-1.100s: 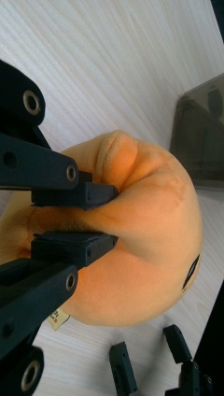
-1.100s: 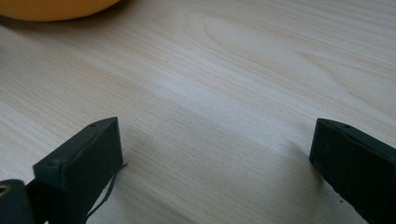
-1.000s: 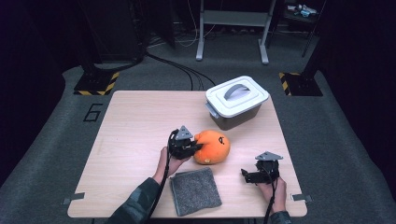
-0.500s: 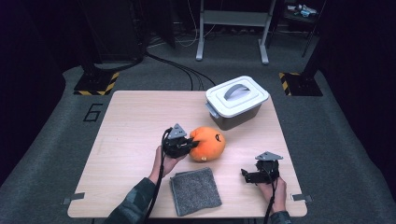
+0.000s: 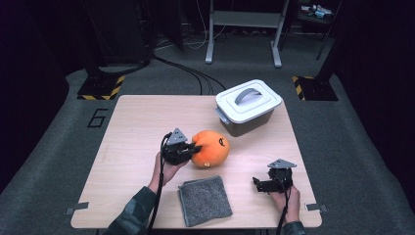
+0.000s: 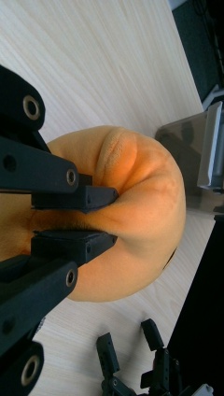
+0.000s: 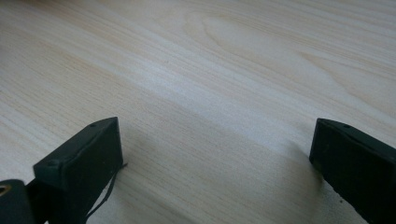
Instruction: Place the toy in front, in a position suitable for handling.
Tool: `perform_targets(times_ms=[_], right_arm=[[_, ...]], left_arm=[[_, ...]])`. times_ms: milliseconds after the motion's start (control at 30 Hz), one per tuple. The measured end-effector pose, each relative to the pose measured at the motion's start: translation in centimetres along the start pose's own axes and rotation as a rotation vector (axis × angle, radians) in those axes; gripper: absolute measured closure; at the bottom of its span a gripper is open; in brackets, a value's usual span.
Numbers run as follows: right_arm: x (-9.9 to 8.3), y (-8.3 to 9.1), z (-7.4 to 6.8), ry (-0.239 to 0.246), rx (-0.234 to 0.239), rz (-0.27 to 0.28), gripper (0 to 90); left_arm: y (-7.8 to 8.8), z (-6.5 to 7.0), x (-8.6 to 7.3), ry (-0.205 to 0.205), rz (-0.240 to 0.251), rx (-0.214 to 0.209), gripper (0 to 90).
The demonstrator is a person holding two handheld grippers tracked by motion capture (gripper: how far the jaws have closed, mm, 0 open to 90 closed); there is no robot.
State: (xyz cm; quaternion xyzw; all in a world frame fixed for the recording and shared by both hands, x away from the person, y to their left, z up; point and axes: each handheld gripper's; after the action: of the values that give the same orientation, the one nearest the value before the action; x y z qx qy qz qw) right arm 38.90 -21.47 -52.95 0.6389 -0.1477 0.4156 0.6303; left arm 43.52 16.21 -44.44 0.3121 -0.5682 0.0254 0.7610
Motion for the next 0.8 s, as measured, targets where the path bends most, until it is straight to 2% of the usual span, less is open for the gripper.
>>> perform_targets(times_ms=[600, 800], right_arm=[[0.0, 0.0, 0.0, -0.006, -0.001, -0.003, 1.8], [0.0, 0.0, 0.0, -0.006, -0.001, -0.003, 1.8]], left_arm=[[3.1, -1.0, -0.7, 0.015, 0.012, 0.039, 80.7], [4.4, -1.6, -1.3, 0.033, 0.023, 0.053, 80.7]])
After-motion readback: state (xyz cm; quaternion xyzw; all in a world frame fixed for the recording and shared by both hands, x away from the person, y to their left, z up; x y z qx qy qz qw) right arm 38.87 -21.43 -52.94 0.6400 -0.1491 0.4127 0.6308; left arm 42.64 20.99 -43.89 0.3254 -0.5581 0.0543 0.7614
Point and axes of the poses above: each handheld gripper's, and its own axes: y roughly backward along the jaws, x roughly out of its top, z roughly to its right, and after that the axes turned 11 degrees about -x, right-handed
